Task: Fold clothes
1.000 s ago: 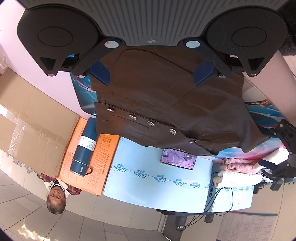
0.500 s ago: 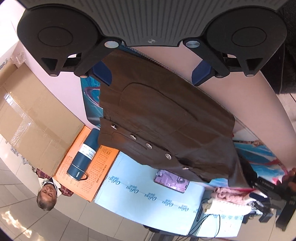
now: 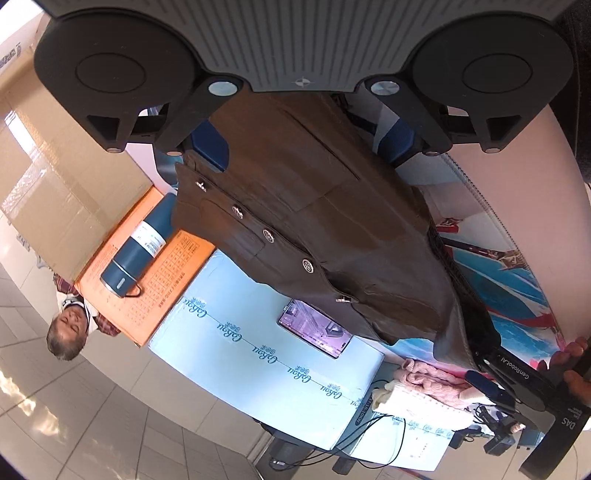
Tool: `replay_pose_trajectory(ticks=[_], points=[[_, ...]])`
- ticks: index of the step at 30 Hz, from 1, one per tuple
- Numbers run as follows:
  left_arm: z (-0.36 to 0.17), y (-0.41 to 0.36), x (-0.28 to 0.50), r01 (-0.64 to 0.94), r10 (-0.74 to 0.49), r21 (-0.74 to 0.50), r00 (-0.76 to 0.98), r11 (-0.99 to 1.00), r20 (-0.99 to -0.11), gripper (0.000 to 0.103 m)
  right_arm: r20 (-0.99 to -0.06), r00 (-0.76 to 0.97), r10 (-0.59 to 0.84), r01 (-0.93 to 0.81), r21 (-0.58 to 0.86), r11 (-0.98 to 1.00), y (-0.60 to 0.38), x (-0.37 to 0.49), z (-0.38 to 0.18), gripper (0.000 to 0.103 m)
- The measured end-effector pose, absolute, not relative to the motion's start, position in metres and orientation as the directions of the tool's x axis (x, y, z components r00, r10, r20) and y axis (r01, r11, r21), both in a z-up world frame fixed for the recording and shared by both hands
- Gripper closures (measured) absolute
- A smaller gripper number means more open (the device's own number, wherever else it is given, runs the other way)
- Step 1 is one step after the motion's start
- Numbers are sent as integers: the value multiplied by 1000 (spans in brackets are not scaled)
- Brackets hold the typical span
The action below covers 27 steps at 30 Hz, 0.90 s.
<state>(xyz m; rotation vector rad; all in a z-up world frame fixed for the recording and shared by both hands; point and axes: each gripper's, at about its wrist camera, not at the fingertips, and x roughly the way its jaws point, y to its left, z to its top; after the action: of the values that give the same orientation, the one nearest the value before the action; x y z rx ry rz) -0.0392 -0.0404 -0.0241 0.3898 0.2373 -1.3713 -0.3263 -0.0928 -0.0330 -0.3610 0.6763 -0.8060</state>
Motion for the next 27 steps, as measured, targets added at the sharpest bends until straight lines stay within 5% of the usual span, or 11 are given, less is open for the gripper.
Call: replay_pose_trajectory(ticks=[2,4,13,16,19,21,23,27], points=[[-26,-40,-41,982,-903,131,175,133,-393,84,-382,515,-767,523,-569,634,-91,-321,-34,69],[-28,-39,-43,984,-903,132,163,120,-398,91,-378,544,-749,514,-556,654,-90,-317,-30,87],[-15,4,-5,964,-887,95,265,247,-377,96,-350,730,-587,449,-401,798,-50,-309,-3,96],[-19,14,5,949,-853,134,316,286,-415,87,-408,751,-520,375,-384,843,-41,-296,-9,90],[-23,27,4,940,-830,228,333,254,-447,67,-474,748,-465,370,-284,884,-48,-299,-15,54],[-22,40,0,930,-833,301,331,210,-444,32,-458,769,-446,412,-178,893,-55,-316,-7,48],[-16,56,-1,932,-857,339,276,128,-435,18,-406,796,-449,463,-68,884,-64,-338,3,38],[-3,73,0,942,-866,335,169,2,-470,13,-301,821,-485,543,152,826,-91,-386,13,32]])
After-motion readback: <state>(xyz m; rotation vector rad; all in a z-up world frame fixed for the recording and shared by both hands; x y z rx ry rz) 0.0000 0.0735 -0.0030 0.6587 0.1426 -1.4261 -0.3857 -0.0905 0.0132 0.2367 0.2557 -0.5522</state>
